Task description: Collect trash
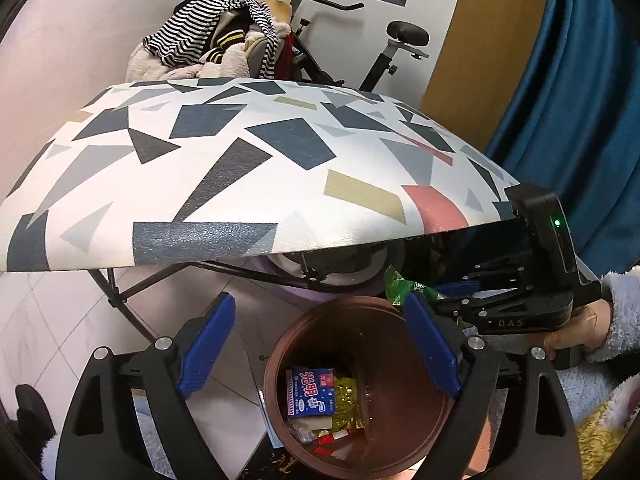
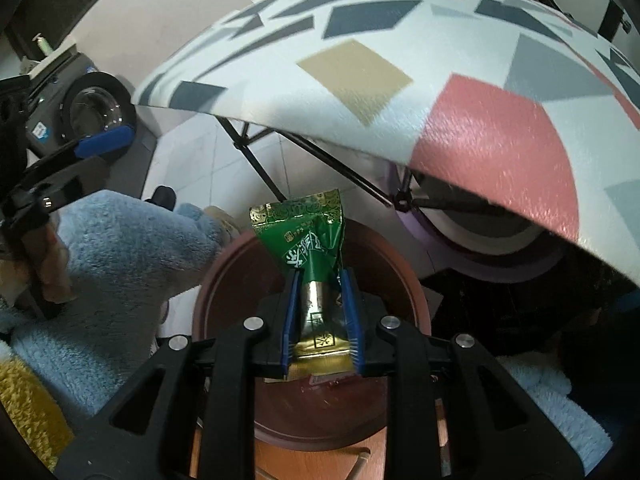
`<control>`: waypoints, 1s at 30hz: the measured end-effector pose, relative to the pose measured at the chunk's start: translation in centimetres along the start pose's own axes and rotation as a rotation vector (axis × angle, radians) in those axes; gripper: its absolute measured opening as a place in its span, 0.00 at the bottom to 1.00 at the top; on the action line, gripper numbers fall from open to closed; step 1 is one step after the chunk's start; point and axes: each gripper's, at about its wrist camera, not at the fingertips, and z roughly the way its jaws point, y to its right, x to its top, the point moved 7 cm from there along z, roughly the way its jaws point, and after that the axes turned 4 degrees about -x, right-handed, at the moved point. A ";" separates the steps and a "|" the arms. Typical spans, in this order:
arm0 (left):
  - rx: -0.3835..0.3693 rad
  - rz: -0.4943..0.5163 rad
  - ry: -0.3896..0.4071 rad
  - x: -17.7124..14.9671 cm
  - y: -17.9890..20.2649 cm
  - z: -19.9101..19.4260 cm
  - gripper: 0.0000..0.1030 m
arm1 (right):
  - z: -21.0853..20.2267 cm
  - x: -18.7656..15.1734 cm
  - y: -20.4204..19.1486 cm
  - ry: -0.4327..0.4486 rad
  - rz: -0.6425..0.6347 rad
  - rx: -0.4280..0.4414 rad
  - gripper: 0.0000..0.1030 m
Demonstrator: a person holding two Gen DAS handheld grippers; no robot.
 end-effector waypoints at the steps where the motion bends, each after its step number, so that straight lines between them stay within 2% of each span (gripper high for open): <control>1: 0.006 0.004 -0.001 0.0 0.0 0.0 0.82 | 0.2 -0.2 0.1 -0.007 0.002 -0.006 0.24; 9: 0.018 0.003 -0.001 -0.1 0.0 0.1 0.83 | 2.0 -0.1 0.4 -0.067 0.009 -0.056 0.28; 10: 0.019 0.004 -0.001 -0.1 0.0 0.1 0.83 | 2.0 -0.2 0.6 -0.067 0.012 -0.072 0.37; 11: 0.020 0.004 -0.001 -0.1 0.0 0.1 0.83 | 2.0 -0.1 0.5 -0.064 0.012 -0.075 0.53; 13: 0.021 0.004 0.001 -0.1 0.0 0.1 0.84 | 1.6 0.1 0.7 -0.044 0.018 -0.088 0.71; 14: 0.021 0.004 0.003 -0.1 -0.1 0.0 0.85 | 1.6 0.1 0.7 -0.038 0.019 -0.090 0.80; 16: 0.025 0.005 0.005 -0.1 -0.1 -0.1 0.86 | 1.0 0.1 0.8 -0.013 0.022 -0.096 0.90; 21: 0.040 0.010 0.010 0.4 -0.1 -0.3 0.88 | -2.1 1.0 1.4 0.110 0.024 -0.143 0.94; 30: 0.068 0.061 0.040 3.1 0.7 -1.3 0.93 | -6.9 4.1 2.9 0.227 0.072 -0.192 0.94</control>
